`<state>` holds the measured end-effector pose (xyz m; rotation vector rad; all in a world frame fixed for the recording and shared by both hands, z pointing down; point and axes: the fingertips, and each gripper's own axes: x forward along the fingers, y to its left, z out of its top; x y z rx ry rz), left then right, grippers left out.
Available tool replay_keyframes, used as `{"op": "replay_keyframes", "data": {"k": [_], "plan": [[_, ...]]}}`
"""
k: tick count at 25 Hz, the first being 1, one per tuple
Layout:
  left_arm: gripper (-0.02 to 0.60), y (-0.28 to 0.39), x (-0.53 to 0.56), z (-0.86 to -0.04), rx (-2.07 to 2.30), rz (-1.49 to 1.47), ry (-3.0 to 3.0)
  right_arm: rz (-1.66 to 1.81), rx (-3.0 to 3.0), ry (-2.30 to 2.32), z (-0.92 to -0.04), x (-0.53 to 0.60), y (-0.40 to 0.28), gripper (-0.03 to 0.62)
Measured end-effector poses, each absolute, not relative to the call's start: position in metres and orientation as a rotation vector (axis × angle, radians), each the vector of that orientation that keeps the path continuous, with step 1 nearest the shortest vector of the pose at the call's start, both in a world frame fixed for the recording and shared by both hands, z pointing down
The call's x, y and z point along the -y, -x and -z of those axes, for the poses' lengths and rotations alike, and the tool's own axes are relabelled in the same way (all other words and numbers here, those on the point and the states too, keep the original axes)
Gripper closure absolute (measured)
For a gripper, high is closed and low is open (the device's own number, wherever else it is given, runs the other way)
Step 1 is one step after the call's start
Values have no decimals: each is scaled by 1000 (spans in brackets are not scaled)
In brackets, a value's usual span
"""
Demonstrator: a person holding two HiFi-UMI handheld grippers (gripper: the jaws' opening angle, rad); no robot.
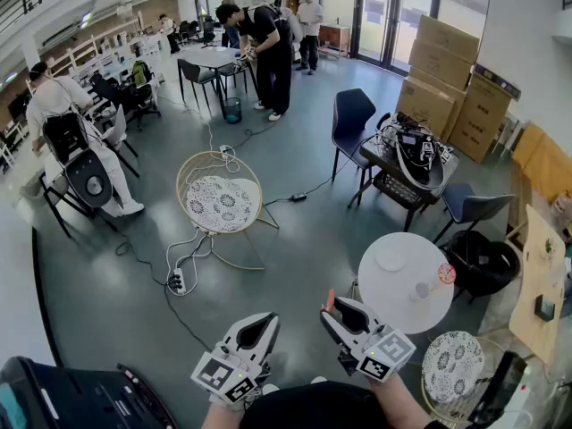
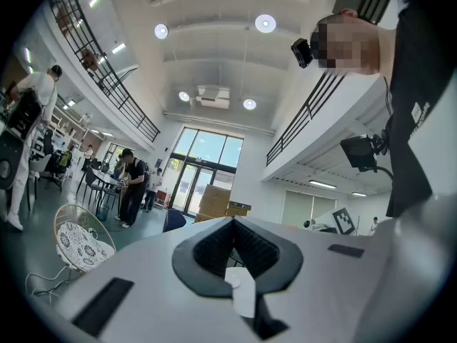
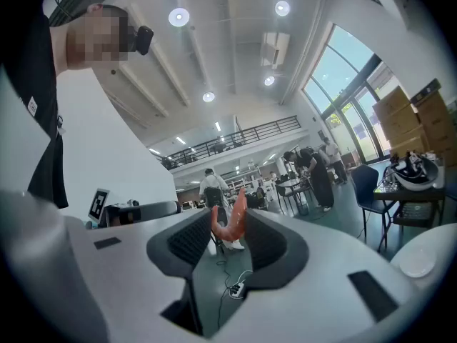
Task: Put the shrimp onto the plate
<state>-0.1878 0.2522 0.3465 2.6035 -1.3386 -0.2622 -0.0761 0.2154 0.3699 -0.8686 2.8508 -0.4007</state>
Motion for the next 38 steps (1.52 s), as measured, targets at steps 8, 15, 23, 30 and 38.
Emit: {"op": "replay_keyframes", "data": {"k": [8,15,23,30,38], "plan": [[575,166,-252,-356,1358,251,-2593,418,-2831,886,-379,-216,53,442],[574,149,-253,-361,1333,216,-2591,425,-2816,879,-377,-217,39,442],[574,117,-249,-366,1311,185,-2583,474,-2782,864,-382,-212,10,441],[574,86,-244,-375,1305,144,-2581,508,-2771,855,-395,-213,-17,441],[574,85,-217,-390,1279,159,-2572,513,-2763,908,-404,-189,-24,441]]}}
